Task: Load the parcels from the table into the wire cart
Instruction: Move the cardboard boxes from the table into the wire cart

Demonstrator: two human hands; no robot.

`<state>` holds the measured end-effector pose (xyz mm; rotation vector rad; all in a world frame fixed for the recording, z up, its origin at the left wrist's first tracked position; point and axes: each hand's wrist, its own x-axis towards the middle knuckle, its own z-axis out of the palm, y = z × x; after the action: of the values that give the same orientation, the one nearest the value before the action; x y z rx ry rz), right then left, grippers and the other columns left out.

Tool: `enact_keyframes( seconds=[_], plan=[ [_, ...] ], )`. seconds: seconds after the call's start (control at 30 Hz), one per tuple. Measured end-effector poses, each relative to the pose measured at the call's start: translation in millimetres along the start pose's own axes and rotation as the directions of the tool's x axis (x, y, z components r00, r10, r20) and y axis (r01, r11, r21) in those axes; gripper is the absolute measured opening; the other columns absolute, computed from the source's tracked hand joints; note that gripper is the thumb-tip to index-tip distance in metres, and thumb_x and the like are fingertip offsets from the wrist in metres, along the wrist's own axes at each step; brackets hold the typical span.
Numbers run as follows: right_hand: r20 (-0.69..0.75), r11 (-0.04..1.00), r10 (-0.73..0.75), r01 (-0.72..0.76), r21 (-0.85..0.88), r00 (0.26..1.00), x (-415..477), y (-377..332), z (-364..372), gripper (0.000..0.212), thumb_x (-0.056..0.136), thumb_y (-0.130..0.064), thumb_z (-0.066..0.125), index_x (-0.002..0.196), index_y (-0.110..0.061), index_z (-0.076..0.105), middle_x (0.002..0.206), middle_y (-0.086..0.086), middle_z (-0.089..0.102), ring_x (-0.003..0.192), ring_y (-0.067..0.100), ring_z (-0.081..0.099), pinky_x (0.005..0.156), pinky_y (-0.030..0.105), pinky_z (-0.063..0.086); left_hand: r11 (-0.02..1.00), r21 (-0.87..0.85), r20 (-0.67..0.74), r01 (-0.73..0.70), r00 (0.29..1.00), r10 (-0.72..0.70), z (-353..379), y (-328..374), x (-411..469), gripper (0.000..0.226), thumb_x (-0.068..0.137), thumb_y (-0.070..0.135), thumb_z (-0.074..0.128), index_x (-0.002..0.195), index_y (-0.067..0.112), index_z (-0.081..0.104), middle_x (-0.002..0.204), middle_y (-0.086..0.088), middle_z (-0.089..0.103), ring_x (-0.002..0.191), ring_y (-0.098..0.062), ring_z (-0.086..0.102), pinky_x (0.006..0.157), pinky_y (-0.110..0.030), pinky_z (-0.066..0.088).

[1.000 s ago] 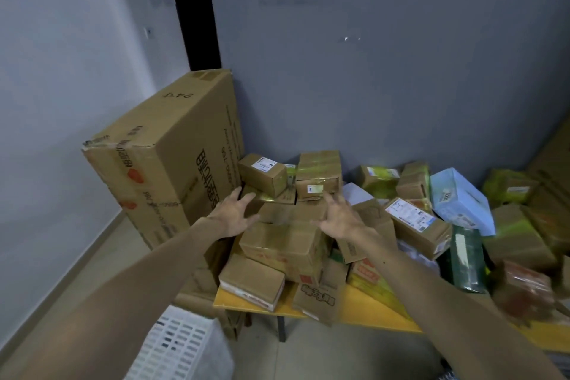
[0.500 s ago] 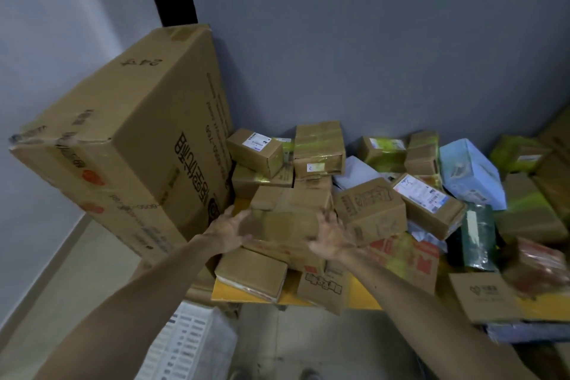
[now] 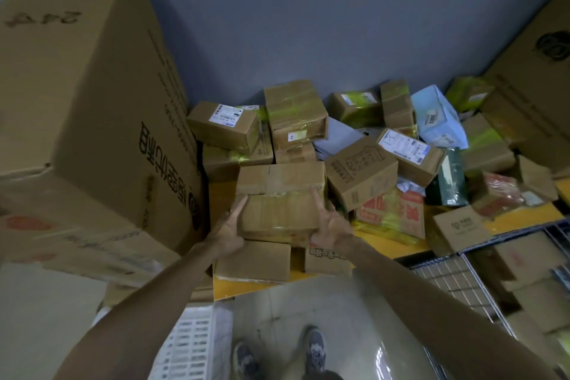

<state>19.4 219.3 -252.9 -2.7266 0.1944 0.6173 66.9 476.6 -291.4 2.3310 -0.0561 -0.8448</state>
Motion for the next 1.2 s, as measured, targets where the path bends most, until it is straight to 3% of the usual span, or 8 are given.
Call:
enact_keyframes(
  seconds=[0.2, 0.43, 0.6, 0.83, 1.0, 1.2],
  plan=[
    [-0.077, 0.998, -0.033, 0.037, 0.053, 0.996, 7, 2, 11, 0.121, 0.081, -0.036, 0.074, 0.150, -0.033, -0.025, 0.151, 0.020, 0.034, 0.118, 0.034, 0.054, 0.101, 0.042, 0.046, 0.984, -0.177, -0.076, -0.031, 0.997, 0.017, 12, -4, 16, 0.126, 0.068, 0.021, 0.089, 0.144, 0.065, -0.002, 0.160, -0.004, 0.021, 0.146, -0.033, 0.023, 0.116, -0.058, 0.027],
    [-0.041, 0.994, -0.038, 0.042, 0.102, 0.998, 11, 3, 6, 0.117, 0.084, -0.026, 0.073, 0.149, -0.042, -0.023, 0.147, 0.020, 0.039, 0.119, 0.033, 0.054, 0.102, 0.038, 0.044, 0.987, -0.164, -0.102, 0.001, 0.995, -0.017, 5, 10, 13, 0.119, 0.072, 0.021, 0.087, 0.150, 0.057, 0.004, 0.157, -0.006, 0.026, 0.145, -0.032, 0.021, 0.118, -0.056, 0.022],
    [-0.062, 0.999, -0.038, 0.040, 0.034, 0.997, 9, 1, -1, 0.120, 0.081, -0.052, 0.072, 0.148, -0.043, -0.027, 0.133, 0.016, 0.057, 0.101, 0.030, 0.064, 0.086, 0.042, 0.055, 0.990, -0.140, -0.123, 0.005, 0.992, -0.023, -17, 20, 9, 0.123, 0.062, 0.026, 0.093, 0.148, 0.060, 0.012, 0.154, -0.005, 0.031, 0.143, -0.031, 0.028, 0.119, -0.050, 0.024],
    [-0.039, 0.962, -0.087, 0.094, 0.255, 0.995, 4, -6, -21, 0.117, 0.084, -0.023, 0.076, 0.153, -0.038, -0.018, 0.145, 0.016, 0.044, 0.122, 0.027, 0.054, 0.103, 0.034, 0.045, 0.995, -0.096, -0.178, 0.038, 0.982, -0.055, -42, 53, -25, 0.114, 0.072, 0.014, 0.087, 0.153, 0.048, 0.014, 0.155, -0.010, 0.027, 0.144, -0.031, 0.026, 0.118, -0.050, 0.026],
    [-0.052, 0.943, -0.140, 0.149, 0.298, 0.989, -4, -7, -38, 0.119, 0.082, -0.021, 0.077, 0.153, -0.040, -0.018, 0.142, 0.013, 0.045, 0.120, 0.025, 0.054, 0.100, 0.032, 0.046, 0.998, -0.062, -0.245, 0.027, 0.969, -0.042, -51, 66, -43, 0.121, 0.066, 0.019, 0.091, 0.153, 0.049, 0.013, 0.159, -0.006, 0.028, 0.146, -0.029, 0.024, 0.119, -0.052, 0.025],
    [-0.107, 0.917, -0.223, 0.246, 0.314, 0.969, -13, -6, -67, 0.116, 0.083, -0.022, 0.077, 0.154, -0.039, -0.013, 0.144, 0.009, 0.049, 0.122, 0.025, 0.055, 0.100, 0.031, 0.047, 1.000, -0.009, -0.344, 0.014, 0.939, -0.017, -62, 91, -69, 0.123, 0.063, 0.024, 0.094, 0.154, 0.045, 0.015, 0.156, -0.005, 0.034, 0.144, -0.025, 0.028, 0.120, -0.043, 0.027]
  ],
)
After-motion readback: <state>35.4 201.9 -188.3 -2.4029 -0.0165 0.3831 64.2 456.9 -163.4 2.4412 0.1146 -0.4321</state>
